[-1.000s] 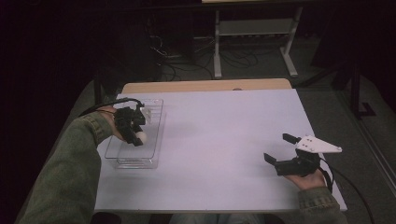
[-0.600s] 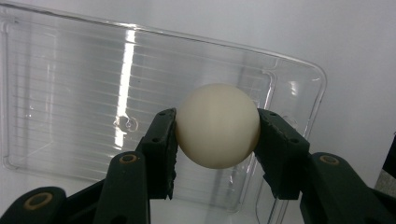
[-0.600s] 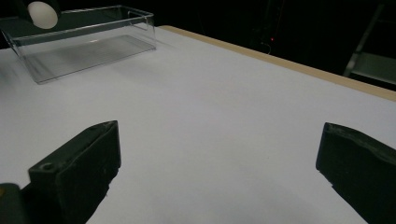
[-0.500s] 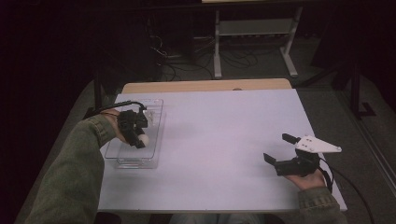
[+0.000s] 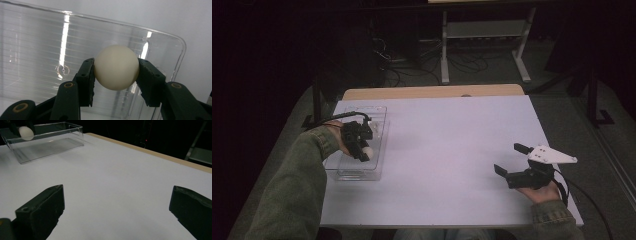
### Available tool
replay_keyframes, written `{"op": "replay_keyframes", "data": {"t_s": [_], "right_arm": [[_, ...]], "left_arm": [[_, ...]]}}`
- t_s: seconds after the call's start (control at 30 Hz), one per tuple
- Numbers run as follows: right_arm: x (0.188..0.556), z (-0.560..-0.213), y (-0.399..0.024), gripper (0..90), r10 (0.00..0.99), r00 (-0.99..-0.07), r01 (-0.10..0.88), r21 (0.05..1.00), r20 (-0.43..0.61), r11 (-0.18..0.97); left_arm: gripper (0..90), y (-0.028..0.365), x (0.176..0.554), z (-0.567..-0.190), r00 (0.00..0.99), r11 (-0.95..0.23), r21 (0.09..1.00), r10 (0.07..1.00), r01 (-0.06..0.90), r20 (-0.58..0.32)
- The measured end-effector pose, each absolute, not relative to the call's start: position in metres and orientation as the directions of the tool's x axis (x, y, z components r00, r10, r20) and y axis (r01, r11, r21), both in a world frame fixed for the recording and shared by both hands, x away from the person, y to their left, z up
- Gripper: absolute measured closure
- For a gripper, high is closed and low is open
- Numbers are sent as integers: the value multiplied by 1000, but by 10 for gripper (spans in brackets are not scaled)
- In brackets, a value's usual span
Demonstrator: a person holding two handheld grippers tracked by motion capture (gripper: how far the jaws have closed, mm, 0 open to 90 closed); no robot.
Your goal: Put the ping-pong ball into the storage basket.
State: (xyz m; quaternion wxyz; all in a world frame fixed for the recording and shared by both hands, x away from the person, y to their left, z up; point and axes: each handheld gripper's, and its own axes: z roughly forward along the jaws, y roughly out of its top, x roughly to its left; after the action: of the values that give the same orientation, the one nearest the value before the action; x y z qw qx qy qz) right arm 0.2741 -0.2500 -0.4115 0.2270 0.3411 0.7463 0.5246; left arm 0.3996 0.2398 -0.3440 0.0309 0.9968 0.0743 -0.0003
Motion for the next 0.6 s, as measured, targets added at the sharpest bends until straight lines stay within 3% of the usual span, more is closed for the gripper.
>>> {"op": "replay_keyframes", "data": {"t_s": [0.6], "right_arm": [[274, -412, -250, 4, 749, -663, 272, 937, 19, 218]], "left_arm": [[507, 239, 398, -366, 987, -986, 60, 155, 157, -37]]}}
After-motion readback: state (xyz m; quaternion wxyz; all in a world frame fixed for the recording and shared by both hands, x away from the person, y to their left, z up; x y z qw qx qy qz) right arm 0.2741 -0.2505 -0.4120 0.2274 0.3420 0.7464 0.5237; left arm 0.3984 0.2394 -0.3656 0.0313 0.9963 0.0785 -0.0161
